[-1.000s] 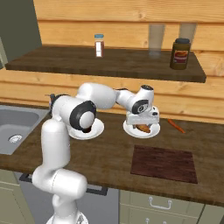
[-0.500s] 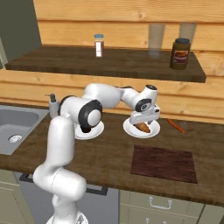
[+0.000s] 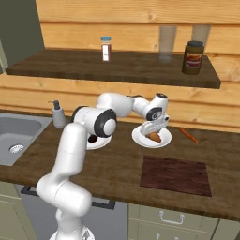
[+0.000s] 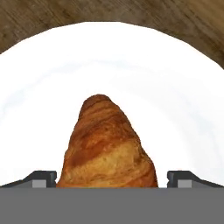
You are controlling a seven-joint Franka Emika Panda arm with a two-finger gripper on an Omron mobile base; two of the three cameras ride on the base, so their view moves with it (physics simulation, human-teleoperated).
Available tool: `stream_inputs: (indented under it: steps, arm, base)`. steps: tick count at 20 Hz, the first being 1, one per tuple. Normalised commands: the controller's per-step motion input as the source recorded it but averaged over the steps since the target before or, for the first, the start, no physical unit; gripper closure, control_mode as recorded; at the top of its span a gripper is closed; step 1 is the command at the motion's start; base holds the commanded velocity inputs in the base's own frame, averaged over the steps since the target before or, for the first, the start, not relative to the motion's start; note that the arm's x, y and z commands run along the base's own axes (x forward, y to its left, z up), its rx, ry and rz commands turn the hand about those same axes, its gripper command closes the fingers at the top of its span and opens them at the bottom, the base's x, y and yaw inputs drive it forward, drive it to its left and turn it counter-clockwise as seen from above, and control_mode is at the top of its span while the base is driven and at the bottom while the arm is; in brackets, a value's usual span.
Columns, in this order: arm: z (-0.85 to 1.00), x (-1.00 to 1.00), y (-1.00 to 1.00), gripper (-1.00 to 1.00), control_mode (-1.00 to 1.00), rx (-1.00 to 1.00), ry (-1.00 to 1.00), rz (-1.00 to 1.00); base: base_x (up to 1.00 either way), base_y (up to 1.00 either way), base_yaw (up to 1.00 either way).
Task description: From the different types of pastries on the counter, select a croissant and place it on the cutting board. Then retrieve a jar of jam from the cabinet and place it alongside the croissant on the cutting board.
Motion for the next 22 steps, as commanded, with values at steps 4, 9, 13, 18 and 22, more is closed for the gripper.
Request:
stream_inputs:
  steps: [4, 9, 13, 18, 22]
  arm:
    - [-0.3, 0.27, 0.0, -1.0, -1.0, 0.0, 0.0, 0.13]
    - [-0.32, 0.0, 0.01, 1.0, -1.0, -0.01, 0.0, 0.06]
    - [-0.02, 0.0, 0.0, 1.0, -1.0, 0.0, 0.05, 0.0]
    - [0.1, -0.08, 0.0, 1.0, -1.0, 0.0, 0.12, -0.01]
    - [0.03, -0.2, 0.0, 1.0, -1.0, 0.0, 0.09, -0.02]
  base:
    - [0.0, 0.0, 0.0]
    - [0.0, 0.0, 0.0]
    - [0.0, 0.0, 0.0]
    - [0.0, 0.0, 0.0]
    - [0.0, 0.0, 0.0]
